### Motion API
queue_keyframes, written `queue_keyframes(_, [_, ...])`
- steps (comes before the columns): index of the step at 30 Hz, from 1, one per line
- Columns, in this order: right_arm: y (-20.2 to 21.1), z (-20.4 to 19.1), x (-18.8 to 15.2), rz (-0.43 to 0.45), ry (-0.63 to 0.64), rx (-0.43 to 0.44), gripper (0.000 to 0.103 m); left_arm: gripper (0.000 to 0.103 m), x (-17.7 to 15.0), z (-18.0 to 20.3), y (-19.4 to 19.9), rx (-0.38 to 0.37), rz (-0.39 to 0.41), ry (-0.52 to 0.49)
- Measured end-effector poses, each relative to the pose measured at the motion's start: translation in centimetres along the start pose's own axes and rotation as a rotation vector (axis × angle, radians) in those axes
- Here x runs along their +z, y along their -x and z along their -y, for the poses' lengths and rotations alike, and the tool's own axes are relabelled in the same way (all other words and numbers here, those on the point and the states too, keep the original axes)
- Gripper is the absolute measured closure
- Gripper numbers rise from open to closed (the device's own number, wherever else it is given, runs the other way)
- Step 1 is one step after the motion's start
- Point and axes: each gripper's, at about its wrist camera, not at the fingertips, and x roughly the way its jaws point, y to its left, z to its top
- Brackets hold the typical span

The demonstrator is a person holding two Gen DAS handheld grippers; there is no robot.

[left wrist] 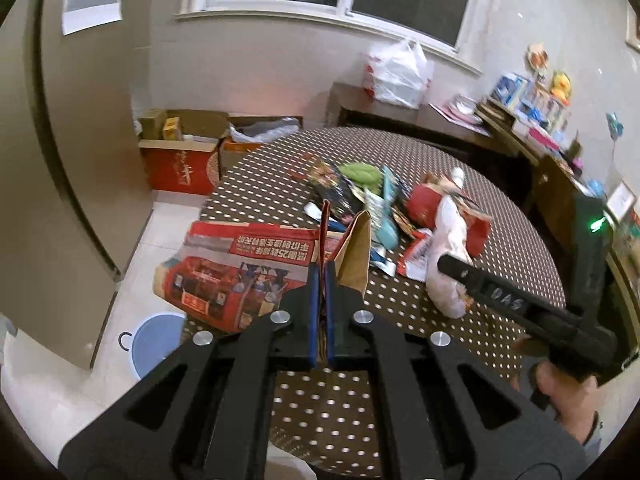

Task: Collect trash
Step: 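Grasp the red newspaper with the left gripper while the right grasps the orange-white plastic bag, then carry the newspaper and plastic bag to the bucket and release both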

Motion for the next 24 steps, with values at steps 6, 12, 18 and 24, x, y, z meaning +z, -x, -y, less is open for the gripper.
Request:
queue_keyframes(6, [-0.6, -0.3, -0.3, -0.016, 0.008, 0.017, 0.068, 0.100, 0.3, -2.1, 1.4, 0.010, 0.037, 0.041])
queue_keyframes(12, [4.0, -2.8, -0.9, 0.120, 0.055, 0.034, 0.069, 0.101, 0.6, -5.6, 3.3, 0.011, 0.095, 0.109])
queue_keyframes(18, [6.1, -9.9, -1.8, 0.139, 0.187, 0.171, 0.069, 0.101, 0.6, -10.2, 5.3, 0.037, 0.142, 0.179])
queue_keyframes(24, [3.4, -19.2, -4.3, 0.035, 0.329, 0.319, 0.069, 0.101, -0.5, -15.9, 6.4, 0.098, 0.153, 0.259])
